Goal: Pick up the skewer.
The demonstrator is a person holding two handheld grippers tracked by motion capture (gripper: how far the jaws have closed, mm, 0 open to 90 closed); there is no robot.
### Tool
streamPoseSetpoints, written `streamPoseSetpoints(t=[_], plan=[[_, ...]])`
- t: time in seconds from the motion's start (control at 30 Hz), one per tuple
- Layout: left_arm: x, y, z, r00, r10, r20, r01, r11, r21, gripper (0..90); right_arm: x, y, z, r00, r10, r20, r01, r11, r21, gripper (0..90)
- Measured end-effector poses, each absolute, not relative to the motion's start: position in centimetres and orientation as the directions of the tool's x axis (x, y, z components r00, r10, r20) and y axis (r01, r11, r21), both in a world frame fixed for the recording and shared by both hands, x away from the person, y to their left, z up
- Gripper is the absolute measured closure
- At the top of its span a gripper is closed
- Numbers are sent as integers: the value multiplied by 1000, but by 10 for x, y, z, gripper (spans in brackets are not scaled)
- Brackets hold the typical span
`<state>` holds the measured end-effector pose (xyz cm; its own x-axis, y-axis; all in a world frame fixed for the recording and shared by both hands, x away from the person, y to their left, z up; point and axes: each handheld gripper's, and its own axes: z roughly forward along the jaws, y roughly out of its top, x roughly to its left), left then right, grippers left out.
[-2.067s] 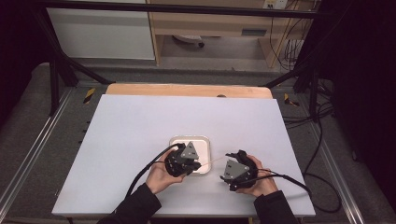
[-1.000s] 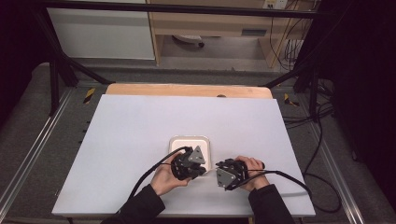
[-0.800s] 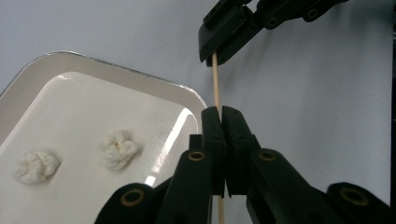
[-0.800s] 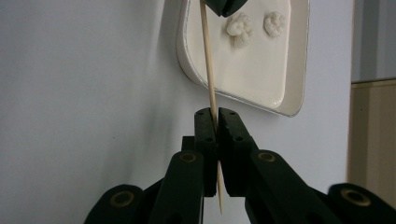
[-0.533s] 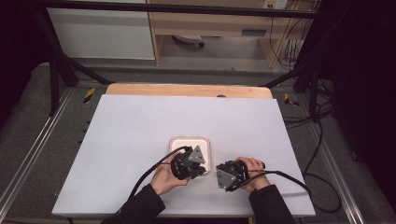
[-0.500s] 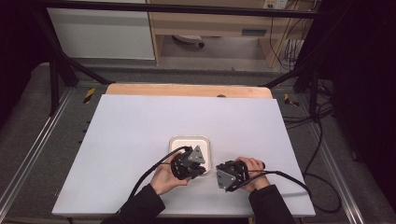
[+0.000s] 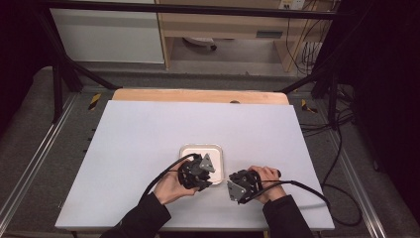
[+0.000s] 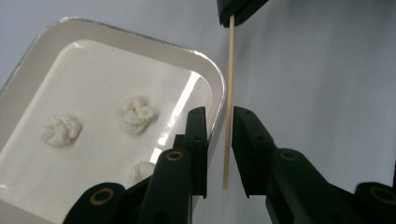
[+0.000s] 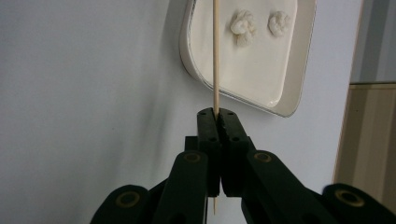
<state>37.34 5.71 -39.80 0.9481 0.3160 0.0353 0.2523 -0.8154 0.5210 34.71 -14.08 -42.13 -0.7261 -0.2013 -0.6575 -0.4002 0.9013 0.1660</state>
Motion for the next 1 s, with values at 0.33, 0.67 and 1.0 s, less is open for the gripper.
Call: streamPoseSetpoints(t=[0.33, 0.67, 1.0], plan=[[373, 50, -407, 951, 308, 20, 260, -834, 486, 865, 345, -141, -421, -715, -219, -664, -402, 906, 134, 893], [370, 46, -409, 951, 307, 26, 263, -853, 450, 883, 344, -139, -419, -704, -236, -670, -417, 901, 122, 892], [369, 48, -407, 952, 306, 34, 256, -848, 465, 887, 343, -139, -417, -698, -231, -677, -418, 900, 123, 884]])
